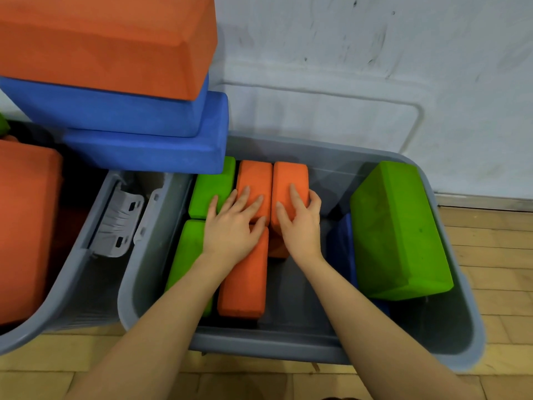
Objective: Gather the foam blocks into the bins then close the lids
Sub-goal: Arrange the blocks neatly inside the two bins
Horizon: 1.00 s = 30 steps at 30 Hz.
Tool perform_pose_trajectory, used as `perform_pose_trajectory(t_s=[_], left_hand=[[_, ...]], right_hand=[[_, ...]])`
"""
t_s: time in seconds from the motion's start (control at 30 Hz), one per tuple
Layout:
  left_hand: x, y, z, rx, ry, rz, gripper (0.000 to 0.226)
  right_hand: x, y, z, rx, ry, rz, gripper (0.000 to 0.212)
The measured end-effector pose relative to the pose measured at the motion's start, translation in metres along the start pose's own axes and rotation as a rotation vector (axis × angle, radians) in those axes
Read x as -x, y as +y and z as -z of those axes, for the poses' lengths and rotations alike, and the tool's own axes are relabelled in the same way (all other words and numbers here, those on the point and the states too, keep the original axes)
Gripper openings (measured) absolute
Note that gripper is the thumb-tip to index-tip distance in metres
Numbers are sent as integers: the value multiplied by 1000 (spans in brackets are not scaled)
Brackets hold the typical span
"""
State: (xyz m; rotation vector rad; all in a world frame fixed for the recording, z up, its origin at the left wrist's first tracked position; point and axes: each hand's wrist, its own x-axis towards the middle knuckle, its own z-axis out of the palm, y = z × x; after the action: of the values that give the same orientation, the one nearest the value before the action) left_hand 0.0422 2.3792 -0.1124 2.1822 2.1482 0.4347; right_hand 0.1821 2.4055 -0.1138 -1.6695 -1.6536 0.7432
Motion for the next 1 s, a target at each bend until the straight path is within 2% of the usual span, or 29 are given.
perform_pose_trajectory(t_s=[0.1,0.17,0.3,0.4,0.5,0.6,0.73,0.87,0.93,1.0], left_hand=[[0,1,3,-11,-22,0,60],[0,2,5,-18,-50,-1,61],[0,0,15,-58,-201,8,51],[7,9,32,-51,-202,3,52],[18,31,48,26,-122,-41,57],[21,70,56,90,-91,-156,67],[20,125,50,105,-186,-313,61],[21,168,34,44,-283,-455,89],[23,184,24,50,-303,-468,106],[23,192,16,117,-304,-432,113]], right_hand=[[-4,3,1,58,-54,-20,56],[-4,2,6,182,-107,-55,56],[0,-13,25,408,-195,-25,52],[13,-24,56,497,-119,131,50],[28,-24,97,463,63,209,49],[41,-7,139,520,201,160,50],[58,31,185,516,202,-10,55],[69,64,208,512,75,-64,48],[73,71,209,397,9,-52,47],[75,73,208,299,11,-30,51]])
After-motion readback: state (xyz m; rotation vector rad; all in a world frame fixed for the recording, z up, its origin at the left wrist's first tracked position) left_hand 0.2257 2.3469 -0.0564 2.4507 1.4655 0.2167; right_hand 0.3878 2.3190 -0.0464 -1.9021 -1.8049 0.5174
